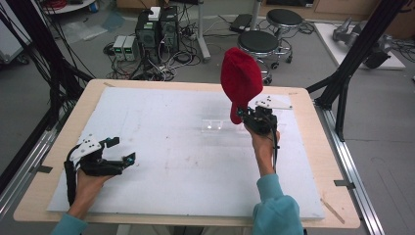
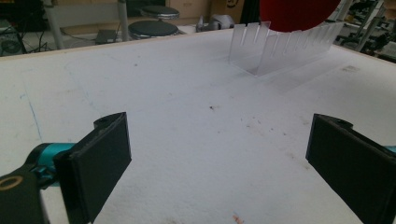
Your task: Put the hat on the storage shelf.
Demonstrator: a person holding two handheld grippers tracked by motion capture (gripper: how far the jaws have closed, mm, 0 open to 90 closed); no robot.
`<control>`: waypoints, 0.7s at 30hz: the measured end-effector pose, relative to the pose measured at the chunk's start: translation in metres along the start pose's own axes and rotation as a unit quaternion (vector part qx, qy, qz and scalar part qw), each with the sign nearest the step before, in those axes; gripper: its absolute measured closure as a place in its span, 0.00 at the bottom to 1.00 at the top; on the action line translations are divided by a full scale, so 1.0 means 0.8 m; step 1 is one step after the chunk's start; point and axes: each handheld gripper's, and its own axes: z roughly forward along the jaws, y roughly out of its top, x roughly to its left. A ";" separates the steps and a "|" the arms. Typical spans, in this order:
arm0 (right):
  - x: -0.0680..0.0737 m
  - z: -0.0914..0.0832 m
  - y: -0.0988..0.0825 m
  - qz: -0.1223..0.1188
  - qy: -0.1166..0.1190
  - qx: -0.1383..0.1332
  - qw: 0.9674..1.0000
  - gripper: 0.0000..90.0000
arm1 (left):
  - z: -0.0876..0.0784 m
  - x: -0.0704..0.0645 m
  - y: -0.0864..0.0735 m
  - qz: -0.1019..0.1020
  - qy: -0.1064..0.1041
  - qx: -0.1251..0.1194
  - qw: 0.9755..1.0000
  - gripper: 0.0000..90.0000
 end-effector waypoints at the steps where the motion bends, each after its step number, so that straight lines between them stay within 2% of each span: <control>1: 0.000 0.002 0.000 0.002 0.001 -0.002 1.000 0.94 | -0.001 0.000 -0.001 -0.002 0.001 -0.001 1.000 0.08; 5: -0.001 0.007 -0.003 0.002 0.000 0.004 1.000 0.94 | -0.002 0.001 -0.004 -0.006 0.000 -0.004 1.000 0.08; 12: -0.004 0.012 -0.011 0.009 0.002 0.018 1.000 0.94 | -0.004 0.000 -0.010 -0.001 0.001 -0.011 1.000 0.08; 17: -0.006 0.012 -0.019 0.022 0.004 0.025 0.999 0.94 | -0.007 0.001 -0.016 0.000 0.006 -0.021 1.000 0.08; 21: -0.006 0.010 -0.023 0.016 0.007 0.034 0.999 0.94 | -0.007 0.003 -0.021 -0.003 0.007 -0.025 1.000 0.08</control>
